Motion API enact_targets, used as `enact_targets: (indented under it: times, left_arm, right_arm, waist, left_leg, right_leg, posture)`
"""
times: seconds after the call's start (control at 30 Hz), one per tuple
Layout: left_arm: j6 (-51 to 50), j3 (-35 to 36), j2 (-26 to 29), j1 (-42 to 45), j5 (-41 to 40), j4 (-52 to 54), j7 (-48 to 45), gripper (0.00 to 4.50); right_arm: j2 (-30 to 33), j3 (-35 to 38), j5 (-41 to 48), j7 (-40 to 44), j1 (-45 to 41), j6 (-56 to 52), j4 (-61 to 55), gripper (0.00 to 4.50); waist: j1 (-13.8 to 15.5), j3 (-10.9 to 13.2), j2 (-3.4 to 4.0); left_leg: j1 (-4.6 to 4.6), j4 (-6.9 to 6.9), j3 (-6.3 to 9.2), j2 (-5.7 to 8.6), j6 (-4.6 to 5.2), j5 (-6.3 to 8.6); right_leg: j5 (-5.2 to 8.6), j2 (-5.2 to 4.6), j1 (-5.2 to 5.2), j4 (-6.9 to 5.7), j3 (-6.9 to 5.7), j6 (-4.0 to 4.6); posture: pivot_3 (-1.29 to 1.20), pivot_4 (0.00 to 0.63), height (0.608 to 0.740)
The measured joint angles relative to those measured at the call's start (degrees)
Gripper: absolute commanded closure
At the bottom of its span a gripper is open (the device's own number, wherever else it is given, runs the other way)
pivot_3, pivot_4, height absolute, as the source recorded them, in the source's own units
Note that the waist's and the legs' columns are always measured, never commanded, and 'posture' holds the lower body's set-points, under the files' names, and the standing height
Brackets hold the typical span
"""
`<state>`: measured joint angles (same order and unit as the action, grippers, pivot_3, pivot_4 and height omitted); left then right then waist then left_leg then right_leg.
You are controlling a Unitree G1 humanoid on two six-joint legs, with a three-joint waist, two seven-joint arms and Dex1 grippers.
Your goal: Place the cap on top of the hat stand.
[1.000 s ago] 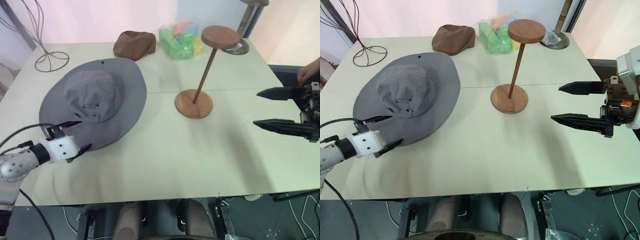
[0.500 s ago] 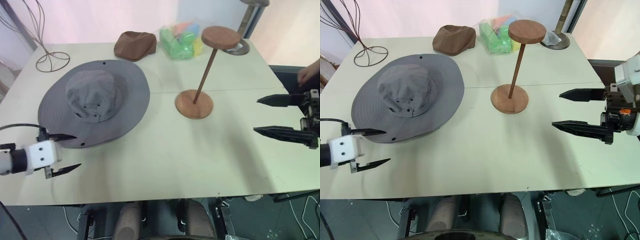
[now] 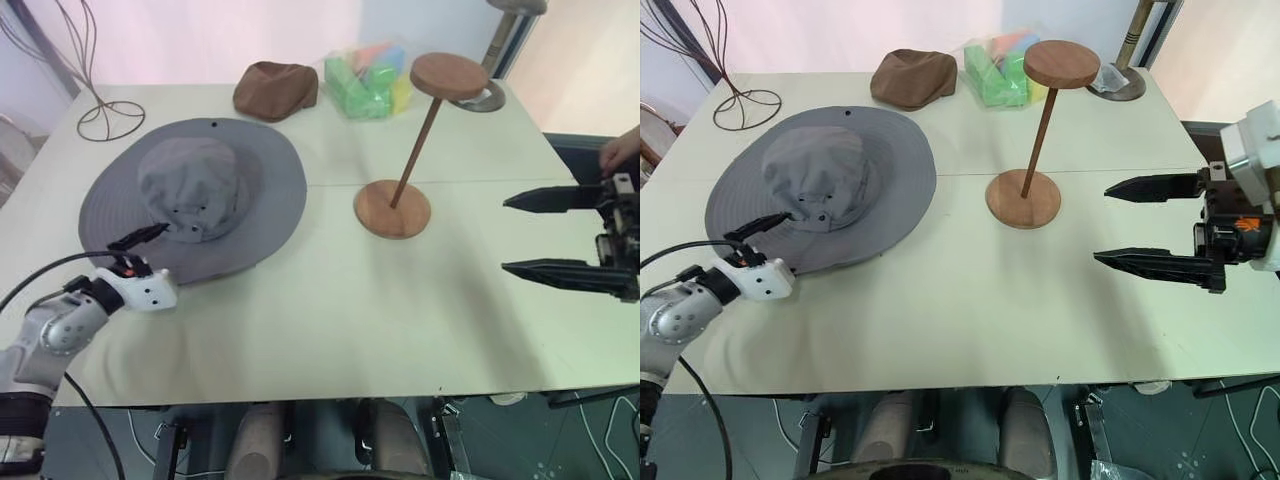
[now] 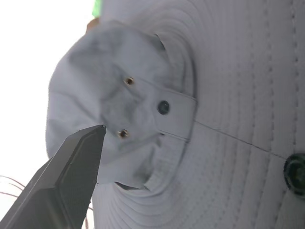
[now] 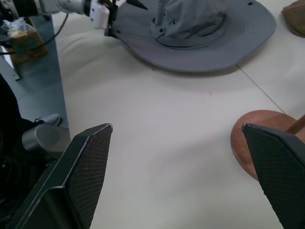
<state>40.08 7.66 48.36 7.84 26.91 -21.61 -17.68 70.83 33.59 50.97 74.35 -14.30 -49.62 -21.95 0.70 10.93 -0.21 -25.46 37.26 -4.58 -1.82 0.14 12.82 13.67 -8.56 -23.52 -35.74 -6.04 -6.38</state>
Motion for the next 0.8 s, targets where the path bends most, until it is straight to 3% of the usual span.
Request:
enact_targets:
  times: [0.07, 0.17, 0.23, 0.43, 0.63, 0.8]
  left_arm:
    - [0.06, -0.86, 0.10, 1.31, 1.01, -1.65, 1.60, 0.01]
    - [-0.37, -2.99, 0.62, 4.13, 1.93, -4.45, 2.79, 0.81]
    - [-0.33, -4.52, 1.03, 5.53, 2.21, -6.14, 2.95, 1.74]
    - [0.26, -5.29, 2.34, 6.91, 0.26, -8.36, 1.92, 3.70]
    - [-2.23, -5.27, 2.09, 11.88, -5.99, -9.32, -2.17, 3.83]
    - [-11.84, -5.03, -0.62, 25.83, -16.43, -9.05, -10.17, 3.83]
  right_arm:
    - [0.02, -0.32, 0.06, -0.22, -0.37, 0.00, -0.08, 0.06]
    - [0.02, -1.10, 0.00, -0.60, -0.58, 0.05, -0.08, 0.00]
    - [0.01, -1.37, -0.02, -0.94, -0.58, 0.05, -0.07, 0.00]
    - [0.00, -1.34, 0.05, -2.41, -0.22, -0.50, 0.24, 0.00]
    - [-0.12, -1.11, 0.83, -4.34, 0.20, -0.84, 0.06, 0.00]
    - [-0.04, 1.22, 0.28, -5.20, -0.37, 0.30, 1.17, 0.00]
  waist:
    - [0.11, -0.01, -0.02]
    - [0.18, -0.02, -0.03]
    - [0.04, -0.02, -0.03]
    - [-0.10, -0.03, -0.04]
    - [0.25, -0.02, -0.12]
    - [0.58, -0.02, -0.27]
  left_leg:
    - [0.00, 0.04, 0.02, 0.00, -0.01, 0.01]
    - [0.00, 0.05, 0.04, 0.00, -0.01, 0.01]
    - [-0.01, 0.05, 0.05, -0.01, -0.01, 0.00]
    - [0.01, 0.06, 0.00, -0.04, 0.00, 0.00]
    - [-0.03, 0.15, 0.01, -0.02, 0.00, 0.00]
    - [-0.07, 0.25, -0.01, 0.00, 0.01, -0.02]
  right_leg:
    - [0.00, -0.02, -0.01, -0.04, 0.00, 0.00]
    - [0.00, -0.04, -0.01, -0.05, 0.00, 0.00]
    - [0.00, -0.03, -0.02, -0.06, 0.01, 0.00]
    - [0.00, -0.04, -0.14, -0.31, 0.00, 0.00]
    - [0.01, -0.06, -0.10, -0.31, -0.01, 0.00]
    - [0.00, -0.02, -0.04, -0.34, -0.06, -0.01]
  posture:
    - [0.00, 0.150, 0.740]
    - [0.00, 0.150, 0.740]
    - [0.00, 0.150, 0.740]
    - [0.00, 0.150, 0.740]
    - [0.00, 0.150, 0.740]
    - [0.00, 0.150, 0.740]
